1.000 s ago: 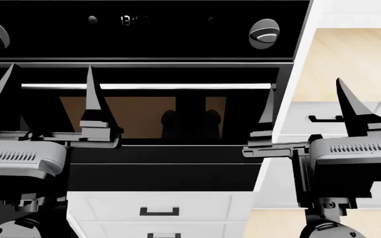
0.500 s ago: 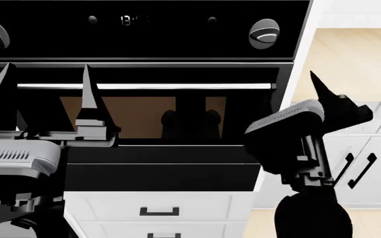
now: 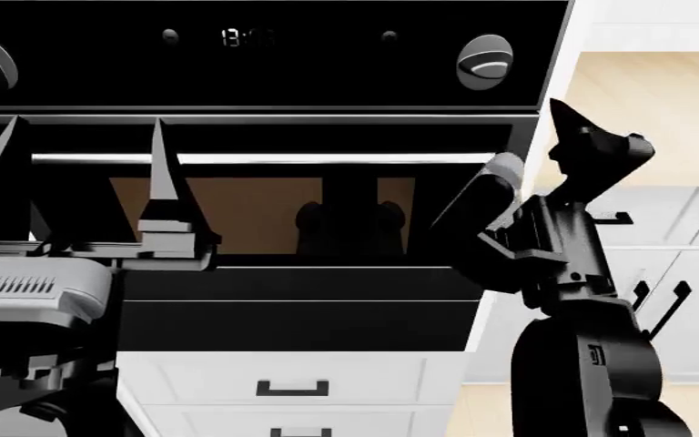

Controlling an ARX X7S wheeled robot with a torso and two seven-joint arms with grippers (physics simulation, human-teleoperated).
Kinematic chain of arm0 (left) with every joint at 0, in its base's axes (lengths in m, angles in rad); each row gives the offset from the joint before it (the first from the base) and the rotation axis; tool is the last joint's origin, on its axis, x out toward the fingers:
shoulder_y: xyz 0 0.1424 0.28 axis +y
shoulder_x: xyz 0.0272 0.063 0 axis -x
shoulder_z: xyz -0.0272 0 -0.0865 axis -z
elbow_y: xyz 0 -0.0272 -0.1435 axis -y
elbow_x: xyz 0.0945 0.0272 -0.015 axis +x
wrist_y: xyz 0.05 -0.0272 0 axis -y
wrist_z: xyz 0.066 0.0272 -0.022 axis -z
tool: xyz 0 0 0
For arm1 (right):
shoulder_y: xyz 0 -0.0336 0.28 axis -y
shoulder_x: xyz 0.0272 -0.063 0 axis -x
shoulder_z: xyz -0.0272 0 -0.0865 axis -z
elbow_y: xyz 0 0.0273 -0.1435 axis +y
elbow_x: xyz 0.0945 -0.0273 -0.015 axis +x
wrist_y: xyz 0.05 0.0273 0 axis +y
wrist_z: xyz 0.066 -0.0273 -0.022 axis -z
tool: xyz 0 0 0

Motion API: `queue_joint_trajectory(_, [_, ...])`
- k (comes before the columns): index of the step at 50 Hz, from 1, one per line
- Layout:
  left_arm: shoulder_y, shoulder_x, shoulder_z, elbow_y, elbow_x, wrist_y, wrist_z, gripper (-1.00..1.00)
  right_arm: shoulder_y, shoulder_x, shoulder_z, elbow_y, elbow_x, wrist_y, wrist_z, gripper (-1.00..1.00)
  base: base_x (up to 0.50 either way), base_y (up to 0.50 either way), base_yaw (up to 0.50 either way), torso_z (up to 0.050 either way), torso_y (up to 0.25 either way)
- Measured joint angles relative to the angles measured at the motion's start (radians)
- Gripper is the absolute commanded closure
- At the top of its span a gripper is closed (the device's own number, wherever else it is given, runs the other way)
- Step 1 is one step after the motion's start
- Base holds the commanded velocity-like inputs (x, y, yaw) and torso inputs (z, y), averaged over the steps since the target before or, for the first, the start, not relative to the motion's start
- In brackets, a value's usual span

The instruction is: Preheat the oven by turning the temperature knob.

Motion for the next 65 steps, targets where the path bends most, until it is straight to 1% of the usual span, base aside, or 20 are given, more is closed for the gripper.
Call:
queue_joint_trajectory(10, [-0.001, -0.004, 0.003, -0.001, -0.001, -0.001, -0.006, -1.00, 0.061, 0.022, -0.110, 0.058, -0.058, 0.046, -0.064, -1.00, 0.00, 0.00, 0.00, 0.000, 0.000])
queue_joint_trajectory(18, [-0.002, -0.008, 0.002, 0.001, -0.006, -0.003, -0.011, -1.00, 0.104, 0.025, -0.149, 0.110, -0.072, 0.051, -0.105, -1.00, 0.00, 0.00, 0.00, 0.000, 0.000])
queue_joint_trajectory(40, [-0.005, -0.015, 0.009, -0.009, -0.011, 0.003, -0.016, -1.00, 0.153, 0.014, -0.109, 0.235, -0.021, -0.035, -0.123, -1.00, 0.00, 0.00, 0.00, 0.000, 0.000])
queue_joint_trajectory(65, [0.000, -0.027, 0.010, -0.010, -0.018, 0.011, -0.022, -1.00, 0.211, -0.019, -0.096, 0.377, 0.035, -0.126, -0.147, -1.00, 0.00, 0.00, 0.00, 0.000, 0.000])
